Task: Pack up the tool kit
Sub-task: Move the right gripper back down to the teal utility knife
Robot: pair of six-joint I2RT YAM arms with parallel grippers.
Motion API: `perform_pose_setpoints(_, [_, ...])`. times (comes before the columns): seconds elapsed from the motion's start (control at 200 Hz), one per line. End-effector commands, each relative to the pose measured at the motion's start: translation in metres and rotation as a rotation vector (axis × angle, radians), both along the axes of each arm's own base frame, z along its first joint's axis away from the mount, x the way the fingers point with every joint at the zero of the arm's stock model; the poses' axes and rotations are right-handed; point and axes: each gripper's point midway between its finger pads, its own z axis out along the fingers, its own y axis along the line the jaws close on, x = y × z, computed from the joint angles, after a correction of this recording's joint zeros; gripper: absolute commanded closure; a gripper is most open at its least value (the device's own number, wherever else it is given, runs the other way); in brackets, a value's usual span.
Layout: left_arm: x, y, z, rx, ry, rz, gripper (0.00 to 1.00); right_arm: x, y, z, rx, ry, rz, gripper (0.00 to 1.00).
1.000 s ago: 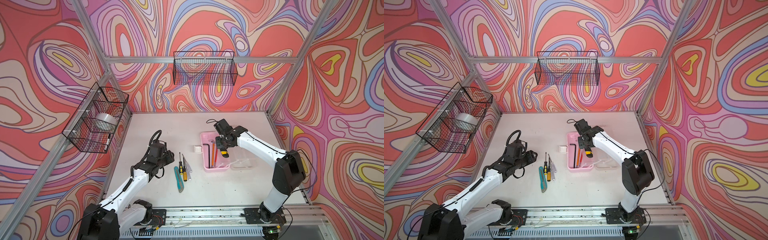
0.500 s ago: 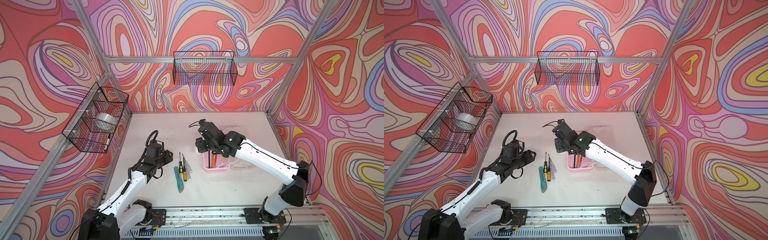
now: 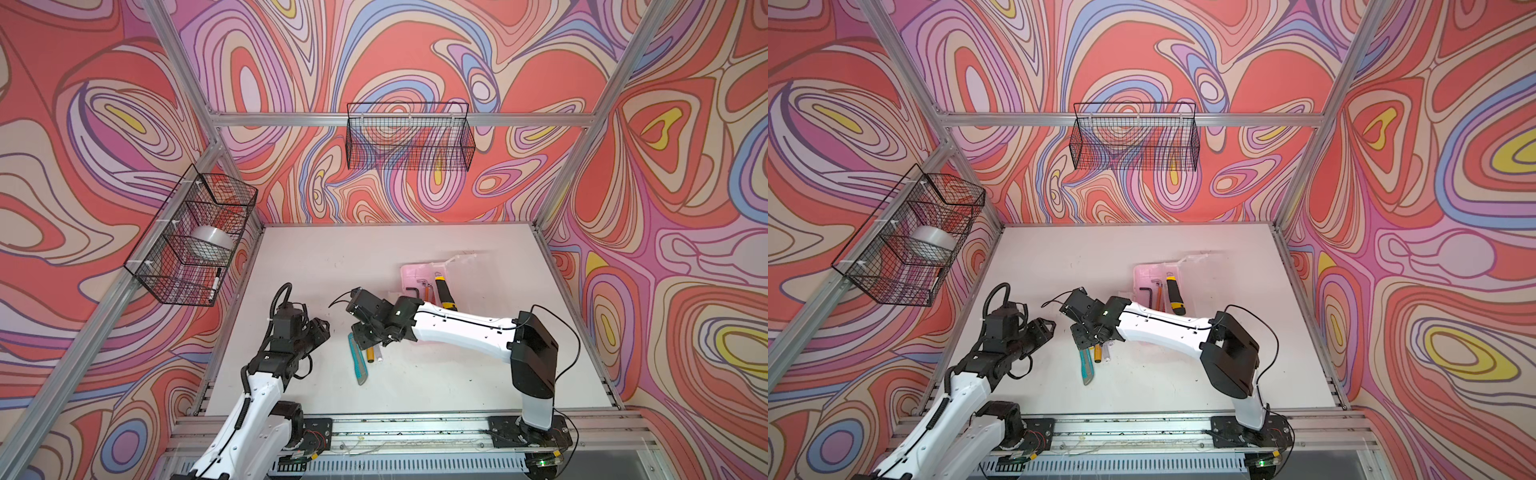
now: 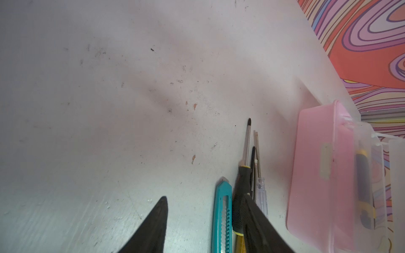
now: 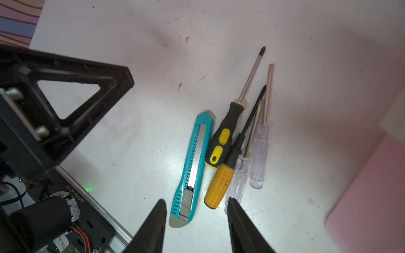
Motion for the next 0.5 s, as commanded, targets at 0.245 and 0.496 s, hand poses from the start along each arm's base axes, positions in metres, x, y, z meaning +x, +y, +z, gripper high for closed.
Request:
perform_pose_setpoints(0.245, [-0.013, 0.008, -0.015, 0.001, 0.007, 0.045, 0.45, -0.022, 0.031, -0.05, 0.012, 0.131, 0.034, 0.56])
perform_pose_setpoints(0.496, [-0.014, 0.007, -0.024, 0.001, 0.026, 0.038, 0.45, -0.023, 0.023, -0.078, -0.067, 0.155, 0.009, 0.56])
